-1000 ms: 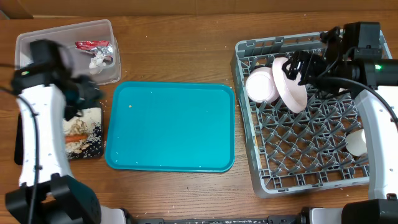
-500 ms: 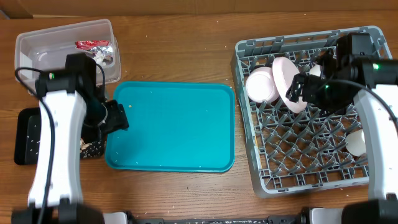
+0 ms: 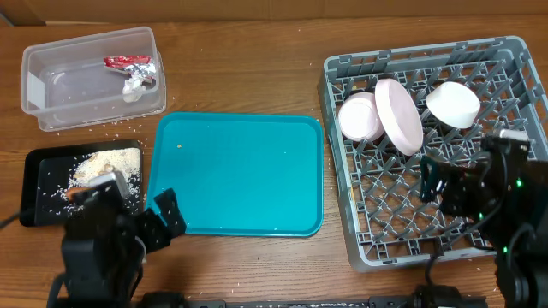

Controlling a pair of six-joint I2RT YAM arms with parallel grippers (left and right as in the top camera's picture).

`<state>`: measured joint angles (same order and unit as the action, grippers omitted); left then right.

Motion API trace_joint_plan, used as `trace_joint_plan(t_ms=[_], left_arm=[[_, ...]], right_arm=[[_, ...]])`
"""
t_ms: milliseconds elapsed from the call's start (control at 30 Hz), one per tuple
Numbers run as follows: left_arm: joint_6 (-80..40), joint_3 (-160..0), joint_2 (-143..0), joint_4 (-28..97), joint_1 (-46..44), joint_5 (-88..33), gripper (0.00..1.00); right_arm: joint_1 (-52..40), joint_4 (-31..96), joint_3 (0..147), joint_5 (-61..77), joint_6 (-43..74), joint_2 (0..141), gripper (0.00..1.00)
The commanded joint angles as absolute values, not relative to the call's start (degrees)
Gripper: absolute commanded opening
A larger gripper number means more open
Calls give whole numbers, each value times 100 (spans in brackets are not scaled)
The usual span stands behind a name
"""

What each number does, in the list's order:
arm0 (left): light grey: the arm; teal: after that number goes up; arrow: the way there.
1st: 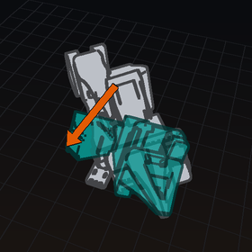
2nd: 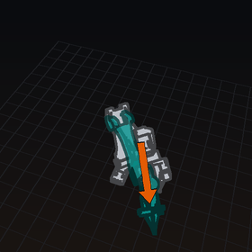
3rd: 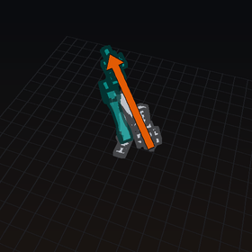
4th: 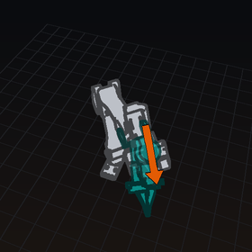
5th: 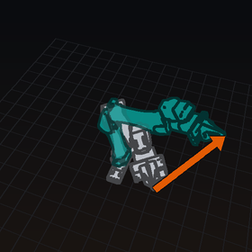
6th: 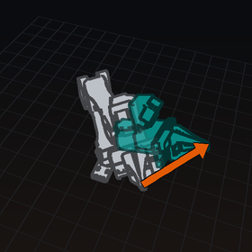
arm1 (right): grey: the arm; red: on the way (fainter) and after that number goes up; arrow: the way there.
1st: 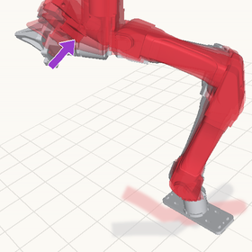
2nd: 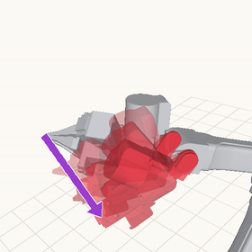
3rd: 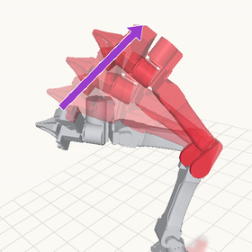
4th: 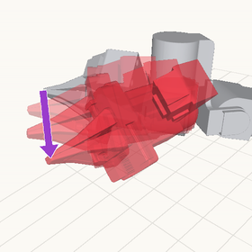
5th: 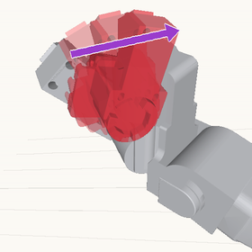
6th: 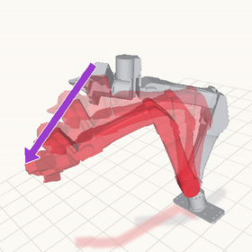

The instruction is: Sort waste into correct bins and load items into the dishwasher

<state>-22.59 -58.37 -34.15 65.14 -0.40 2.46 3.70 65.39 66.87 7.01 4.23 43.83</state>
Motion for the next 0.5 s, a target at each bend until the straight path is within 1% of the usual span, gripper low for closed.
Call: trace_joint_plan(t_ms=[0,200,467], left_arm=[[-2445,-5739,-3026,6637,-78,401,100],[-2445,-5739,-2998,7028,-78,401,100],[-2445,-5739,-2998,7223,-78,401,100]], right_arm=[[362,6595,6602,604,386,4204,100],[362,6720,6600,602,388,4228,100],[362,6720,6600,604,386,4228,100]])
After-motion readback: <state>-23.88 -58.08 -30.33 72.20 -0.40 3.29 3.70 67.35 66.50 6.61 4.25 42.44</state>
